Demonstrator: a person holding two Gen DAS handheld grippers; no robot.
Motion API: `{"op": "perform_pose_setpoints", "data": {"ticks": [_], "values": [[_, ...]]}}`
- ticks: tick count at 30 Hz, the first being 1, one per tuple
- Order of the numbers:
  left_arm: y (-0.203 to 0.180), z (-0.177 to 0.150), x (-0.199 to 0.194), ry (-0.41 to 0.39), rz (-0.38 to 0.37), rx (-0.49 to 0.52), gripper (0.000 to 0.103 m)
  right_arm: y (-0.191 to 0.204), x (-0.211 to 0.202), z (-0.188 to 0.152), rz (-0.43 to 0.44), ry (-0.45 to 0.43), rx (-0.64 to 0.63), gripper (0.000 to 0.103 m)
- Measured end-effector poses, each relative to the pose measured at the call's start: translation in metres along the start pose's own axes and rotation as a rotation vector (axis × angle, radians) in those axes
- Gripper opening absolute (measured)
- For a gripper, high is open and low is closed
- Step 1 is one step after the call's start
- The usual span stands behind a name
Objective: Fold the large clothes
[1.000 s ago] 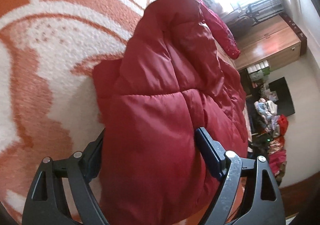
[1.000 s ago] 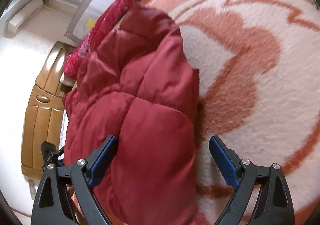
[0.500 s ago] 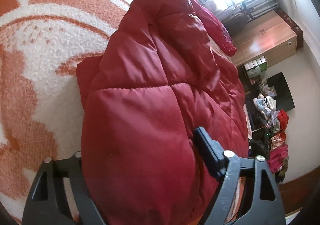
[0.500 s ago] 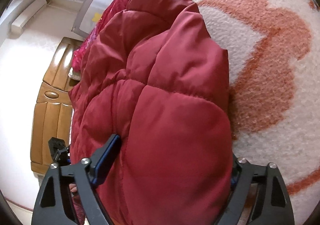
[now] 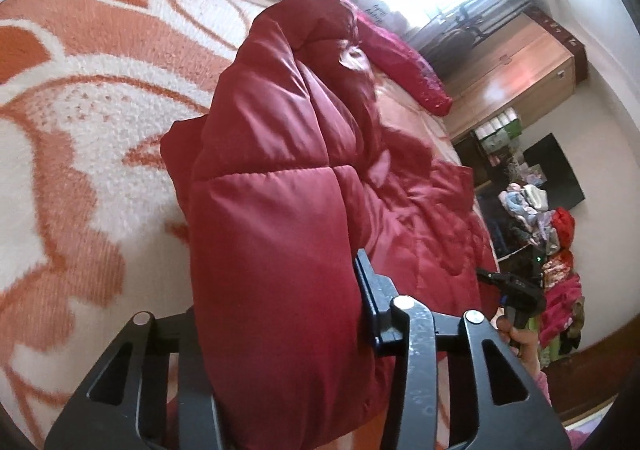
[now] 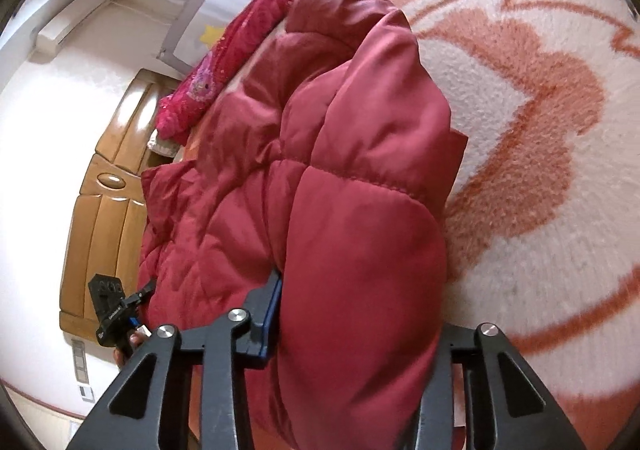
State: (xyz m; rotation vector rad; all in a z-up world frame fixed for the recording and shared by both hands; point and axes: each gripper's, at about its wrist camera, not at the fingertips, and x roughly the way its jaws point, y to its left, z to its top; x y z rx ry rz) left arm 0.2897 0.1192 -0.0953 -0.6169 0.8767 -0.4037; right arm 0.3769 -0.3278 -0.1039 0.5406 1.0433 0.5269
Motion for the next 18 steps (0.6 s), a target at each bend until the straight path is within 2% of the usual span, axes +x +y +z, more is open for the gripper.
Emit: {"op": "perform_pose_setpoints", "data": {"ticks": [6,9,18], "values": [[-0.008,-0.037,-0.049,-0.023,-0.049,0.01,0.039,0.03,-0.039,-0.038,0.03,-0.006,-0.07,0.036],[-0.006,-0.06,-0.071,-0.018,-0.062,0.001,0.039,0.039,-0.056,-0.07,0.037,0.005,-0.09,0.036],[-0.004,-0.125,-0.119,-0.011,-0.081,-0.044,0.039,0.032,-0.085,-0.152,0.066,0.023,-0.04,0.036]]}}
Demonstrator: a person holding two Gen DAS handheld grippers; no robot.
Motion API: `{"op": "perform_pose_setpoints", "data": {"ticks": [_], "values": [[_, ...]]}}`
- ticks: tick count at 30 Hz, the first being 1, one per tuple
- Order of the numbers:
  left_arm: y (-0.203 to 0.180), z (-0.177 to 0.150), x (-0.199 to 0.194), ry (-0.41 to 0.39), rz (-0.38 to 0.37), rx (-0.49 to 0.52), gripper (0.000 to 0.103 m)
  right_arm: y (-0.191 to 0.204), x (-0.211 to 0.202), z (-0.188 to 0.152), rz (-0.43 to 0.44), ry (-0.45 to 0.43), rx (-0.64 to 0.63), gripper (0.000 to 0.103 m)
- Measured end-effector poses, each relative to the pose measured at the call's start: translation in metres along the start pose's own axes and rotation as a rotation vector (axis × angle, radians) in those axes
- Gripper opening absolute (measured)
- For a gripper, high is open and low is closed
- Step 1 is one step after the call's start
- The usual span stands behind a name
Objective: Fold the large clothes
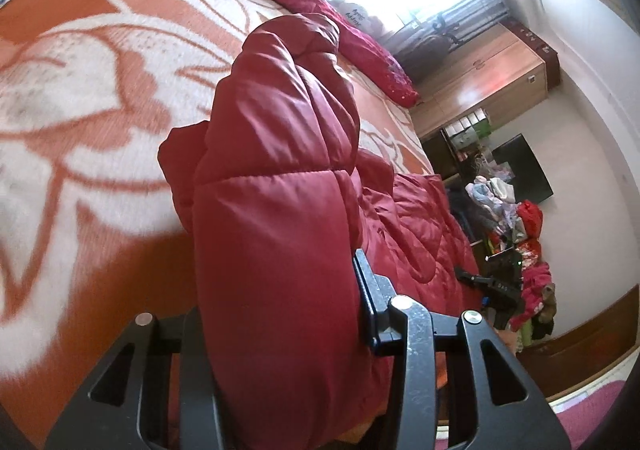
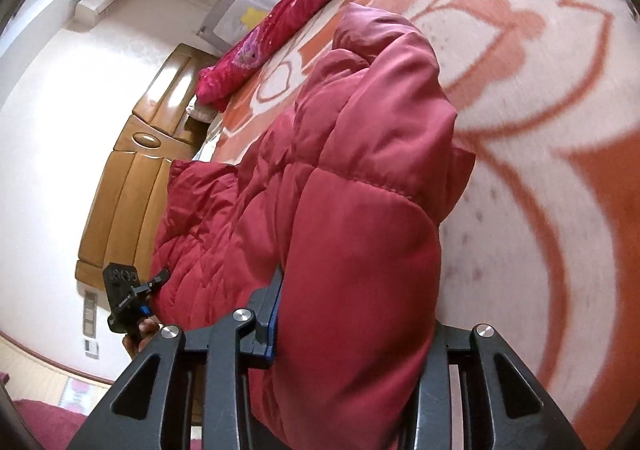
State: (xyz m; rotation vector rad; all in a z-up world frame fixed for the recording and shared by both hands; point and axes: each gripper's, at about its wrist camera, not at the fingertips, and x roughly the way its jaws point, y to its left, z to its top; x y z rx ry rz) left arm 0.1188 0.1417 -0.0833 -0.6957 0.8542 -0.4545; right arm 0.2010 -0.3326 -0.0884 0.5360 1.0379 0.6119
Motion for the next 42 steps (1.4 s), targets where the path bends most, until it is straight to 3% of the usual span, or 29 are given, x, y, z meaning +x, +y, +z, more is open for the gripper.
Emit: {"op": "perform_pose_setpoints", "data": {"ticks": [6,17,27,42], "values": [[-0.005,-0.025,-0.016,0.014,0.011,0.01,0.039,-0.003,-0.011,-0.029,0.007,0.01,0.017,0.036],[0.013,-0.045,-0.003,0.03,0.081,0.008,0.04,-0.031,0.004,-0.041,-0.016,0.007,0.08,0.046],[0.031,-0.062,0.01,0.009,0.134,0.0,0.05,-0.042,0.018,-0.052,-0.03,-0.022,0.079,0.058],[0.023,-0.069,0.007,-0.017,0.228,0.011,0.066,-0.043,0.017,-0.064,-0.085,-0.045,0.098,0.074]]}}
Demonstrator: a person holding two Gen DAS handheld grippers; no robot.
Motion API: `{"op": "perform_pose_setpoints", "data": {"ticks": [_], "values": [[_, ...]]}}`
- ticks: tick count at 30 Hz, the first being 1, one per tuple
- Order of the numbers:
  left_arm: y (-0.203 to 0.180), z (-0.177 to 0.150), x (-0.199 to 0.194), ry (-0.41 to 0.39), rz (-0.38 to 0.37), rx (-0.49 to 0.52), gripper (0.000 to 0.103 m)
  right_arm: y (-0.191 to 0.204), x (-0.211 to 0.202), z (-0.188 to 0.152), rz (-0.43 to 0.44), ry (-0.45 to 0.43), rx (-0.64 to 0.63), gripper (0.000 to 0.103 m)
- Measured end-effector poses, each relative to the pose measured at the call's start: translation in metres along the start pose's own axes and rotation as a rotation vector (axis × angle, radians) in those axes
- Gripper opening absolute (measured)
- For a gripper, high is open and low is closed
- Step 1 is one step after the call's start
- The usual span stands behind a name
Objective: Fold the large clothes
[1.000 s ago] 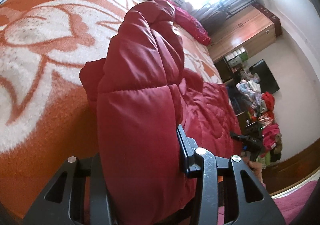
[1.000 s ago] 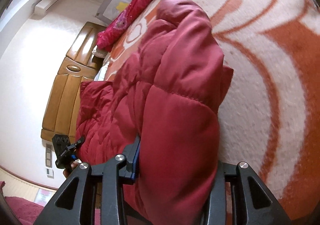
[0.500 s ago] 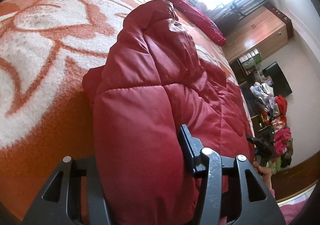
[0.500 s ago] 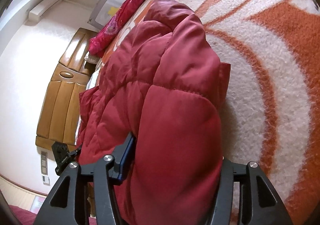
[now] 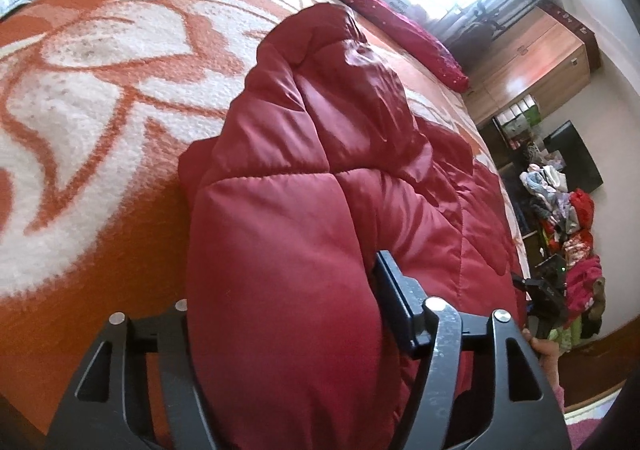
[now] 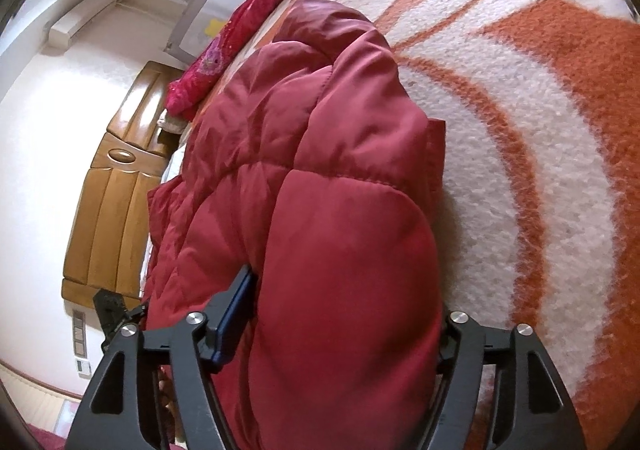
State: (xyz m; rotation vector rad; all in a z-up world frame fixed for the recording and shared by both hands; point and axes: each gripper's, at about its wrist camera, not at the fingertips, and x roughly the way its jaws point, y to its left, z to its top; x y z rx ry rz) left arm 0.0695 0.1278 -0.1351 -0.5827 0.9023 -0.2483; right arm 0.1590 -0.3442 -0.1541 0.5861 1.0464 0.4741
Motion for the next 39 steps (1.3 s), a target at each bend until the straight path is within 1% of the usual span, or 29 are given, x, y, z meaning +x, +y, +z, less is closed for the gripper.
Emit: {"op": "perform_pose_setpoints", "data": {"ticks": [1,6,7,10,12,13,19,23,25,29,33,36,39], "values": [[-0.002,-0.001,-0.003,-0.007,0.011,0.007,0.066,0.0,-0.001,0.0,-0.004,-0.001,0.001,0.077],[-0.011,-0.004,-0.019,-0.036,0.054,0.045,0.066,0.004,-0.005,-0.001,-0.028,-0.009,0.005,0.078],[-0.01,-0.004,-0.02,-0.037,0.053,0.041,0.066,0.005,-0.006,0.0,-0.031,-0.011,0.006,0.079],[-0.006,-0.003,-0.025,-0.046,0.06,0.02,0.07,0.006,-0.008,0.001,-0.046,-0.016,0.002,0.08],[-0.004,-0.002,-0.029,-0.063,0.086,0.012,0.071,0.008,-0.011,0.001,-0.057,-0.02,0.003,0.08],[-0.003,-0.003,-0.034,-0.078,0.112,0.015,0.072,0.008,-0.013,0.001,-0.061,-0.022,0.004,0.08],[-0.005,0.001,-0.054,-0.138,0.154,0.018,0.073,0.011,-0.025,0.002,-0.092,-0.052,0.0,0.08],[-0.015,0.005,-0.059,-0.164,0.133,0.029,0.073,0.017,-0.031,0.0,-0.124,-0.075,-0.014,0.08],[-0.024,0.006,-0.06,-0.172,0.13,0.052,0.073,0.019,-0.038,-0.001,-0.145,-0.098,-0.017,0.08],[-0.038,0.008,-0.061,-0.176,0.115,0.089,0.073,0.02,-0.053,-0.001,-0.17,-0.151,-0.01,0.08],[-0.05,0.008,-0.057,-0.169,0.102,0.114,0.073,0.024,-0.066,0.0,-0.175,-0.192,-0.011,0.08],[-0.057,0.007,-0.054,-0.161,0.087,0.125,0.073,0.034,-0.073,0.001,-0.189,-0.217,-0.036,0.08],[-0.068,0.006,-0.051,-0.148,0.076,0.146,0.073,0.056,-0.075,-0.001,-0.209,-0.244,-0.104,0.08]]}}
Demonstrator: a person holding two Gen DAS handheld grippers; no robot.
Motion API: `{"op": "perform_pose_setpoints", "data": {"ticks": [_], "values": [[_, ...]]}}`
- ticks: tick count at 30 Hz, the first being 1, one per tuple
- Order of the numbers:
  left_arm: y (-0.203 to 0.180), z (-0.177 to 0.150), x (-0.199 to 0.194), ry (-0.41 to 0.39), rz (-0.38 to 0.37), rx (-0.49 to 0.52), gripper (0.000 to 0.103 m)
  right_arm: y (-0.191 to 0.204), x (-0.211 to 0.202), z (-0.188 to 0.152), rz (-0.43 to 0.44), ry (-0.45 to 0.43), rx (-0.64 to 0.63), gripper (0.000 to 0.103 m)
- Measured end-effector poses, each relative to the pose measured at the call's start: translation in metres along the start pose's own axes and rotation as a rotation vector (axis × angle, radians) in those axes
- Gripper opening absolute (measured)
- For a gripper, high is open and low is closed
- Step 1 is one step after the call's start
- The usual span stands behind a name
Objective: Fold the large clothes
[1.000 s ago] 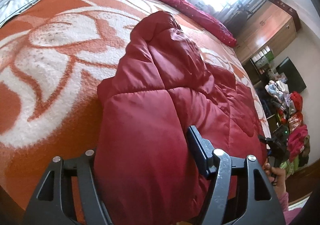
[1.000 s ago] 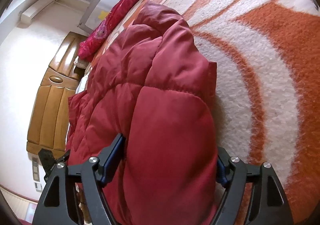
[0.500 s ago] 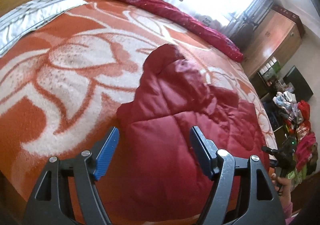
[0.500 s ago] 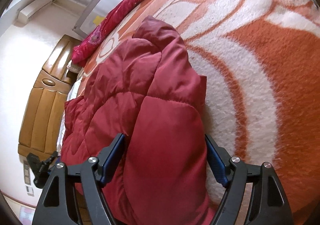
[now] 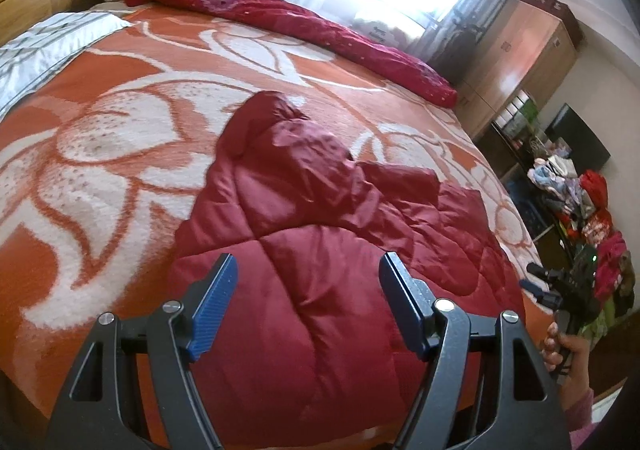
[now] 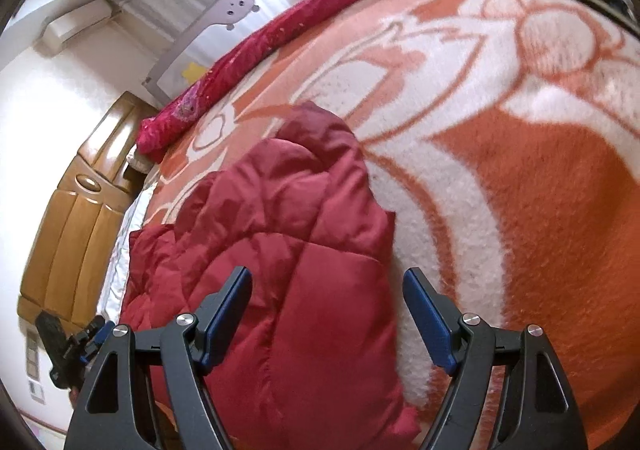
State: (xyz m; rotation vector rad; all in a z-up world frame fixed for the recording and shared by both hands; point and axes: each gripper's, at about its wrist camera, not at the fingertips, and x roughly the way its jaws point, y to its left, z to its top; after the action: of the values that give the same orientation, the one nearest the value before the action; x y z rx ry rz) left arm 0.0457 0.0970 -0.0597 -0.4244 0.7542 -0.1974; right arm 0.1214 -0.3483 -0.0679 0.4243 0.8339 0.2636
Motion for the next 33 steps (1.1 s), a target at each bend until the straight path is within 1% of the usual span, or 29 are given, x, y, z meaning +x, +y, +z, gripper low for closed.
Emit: {"op": "perform_pose_setpoints", "data": {"ticks": [3,8,10,12,15,18,19,21,24,30,33], "values": [[-0.012,0.0,0.008,0.023,-0.003,0.031,0.073,0.026,0.002,0.0,-0.008,-0.01,-0.094,0.08],[-0.035,0.001,0.032,0.086,-0.011,0.07,0.073,0.075,0.032,-0.005,-0.049,0.036,-0.269,0.08],[-0.047,0.002,0.041,0.106,-0.005,0.098,0.073,0.091,0.047,-0.006,-0.047,0.055,-0.32,0.08],[-0.054,0.003,0.05,0.119,0.008,0.118,0.073,0.1,0.06,-0.005,-0.044,0.067,-0.352,0.079],[-0.059,0.009,0.065,0.138,0.014,0.122,0.073,0.108,0.083,-0.001,-0.071,0.085,-0.389,0.079],[-0.054,0.015,0.084,0.157,0.053,0.113,0.073,0.105,0.104,0.003,-0.158,0.093,-0.415,0.079],[-0.052,0.018,0.09,0.164,0.072,0.107,0.073,0.099,0.111,0.005,-0.189,0.094,-0.409,0.079],[-0.048,0.022,0.102,0.183,0.089,0.097,0.073,0.088,0.117,0.01,-0.202,0.105,-0.367,0.079],[-0.045,0.03,0.125,0.234,0.126,0.069,0.073,0.07,0.123,0.015,-0.224,0.113,-0.312,0.079],[-0.024,0.052,0.162,0.287,0.211,-0.019,0.073,0.038,0.129,0.021,-0.215,0.115,-0.184,0.079],[-0.009,0.057,0.17,0.302,0.215,-0.073,0.073,0.026,0.129,0.024,-0.196,0.117,-0.131,0.079]]}}
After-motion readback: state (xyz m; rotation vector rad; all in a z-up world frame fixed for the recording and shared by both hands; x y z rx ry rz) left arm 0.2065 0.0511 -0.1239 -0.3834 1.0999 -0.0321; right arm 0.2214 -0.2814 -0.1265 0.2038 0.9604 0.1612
